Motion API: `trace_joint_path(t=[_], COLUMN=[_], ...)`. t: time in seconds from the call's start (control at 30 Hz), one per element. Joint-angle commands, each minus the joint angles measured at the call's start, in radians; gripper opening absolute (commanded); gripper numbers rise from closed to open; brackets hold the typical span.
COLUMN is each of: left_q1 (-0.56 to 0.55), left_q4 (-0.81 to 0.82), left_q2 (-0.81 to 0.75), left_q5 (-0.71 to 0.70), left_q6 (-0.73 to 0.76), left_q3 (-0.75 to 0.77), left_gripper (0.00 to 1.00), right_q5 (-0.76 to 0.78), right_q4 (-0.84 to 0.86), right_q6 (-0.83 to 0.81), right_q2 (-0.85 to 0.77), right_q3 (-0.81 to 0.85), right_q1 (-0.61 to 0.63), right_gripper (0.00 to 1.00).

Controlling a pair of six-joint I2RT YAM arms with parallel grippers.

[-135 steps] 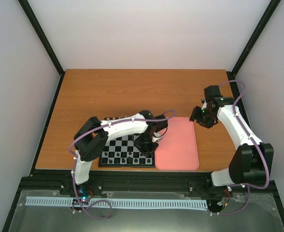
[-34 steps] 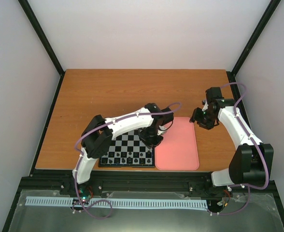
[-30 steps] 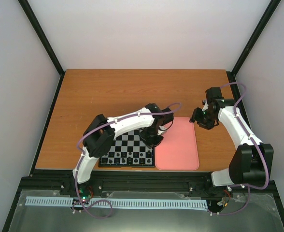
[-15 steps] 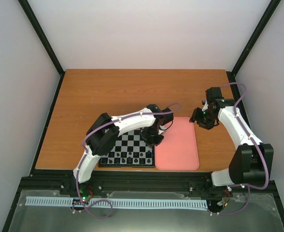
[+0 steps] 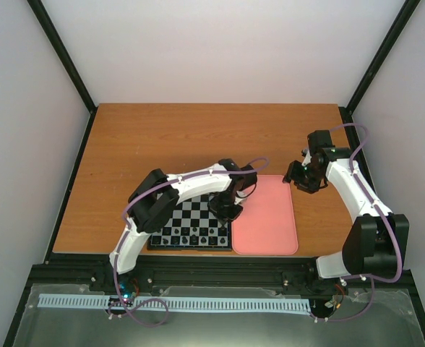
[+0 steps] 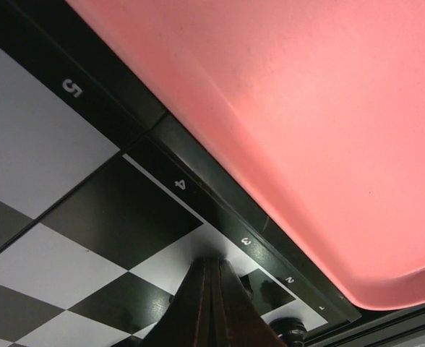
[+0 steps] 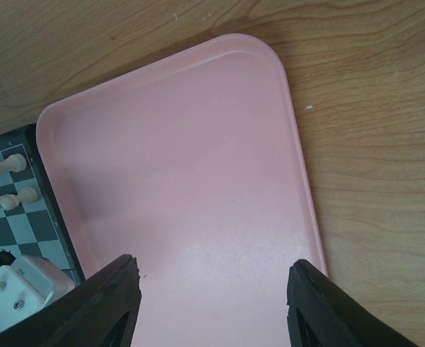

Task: Set up the chess pieces on the board
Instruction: Adjust the chess piece on the chessboard.

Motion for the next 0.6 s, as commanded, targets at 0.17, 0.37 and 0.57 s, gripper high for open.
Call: trace_joint_path(t=[0.17, 0.37, 0.57], left_q1=[0.008, 0.008, 0.008], left_q4=[0.034, 0.039, 0.041], left_q2=[-0.048, -0.06, -0.052], left_q5=[0.049, 0.059, 0.054], left_q6=[-0.014, -0.014, -0.012], left_q3=[-0.059, -0.07, -0.045], left_gripper=[0.01, 0.01, 0.02], right_q5=[-0.006, -0.009, -0.003], right_q4=[0.013, 0.015, 0.013], right_q6=[-0.011, -0.012, -0.013], right_q2=[0.009, 0.009, 0.008], right_q3=[-0.002, -0.004, -0.004], right_q1=[-0.011, -0.011, -0.01], right_gripper=[0.56, 0.56, 0.56])
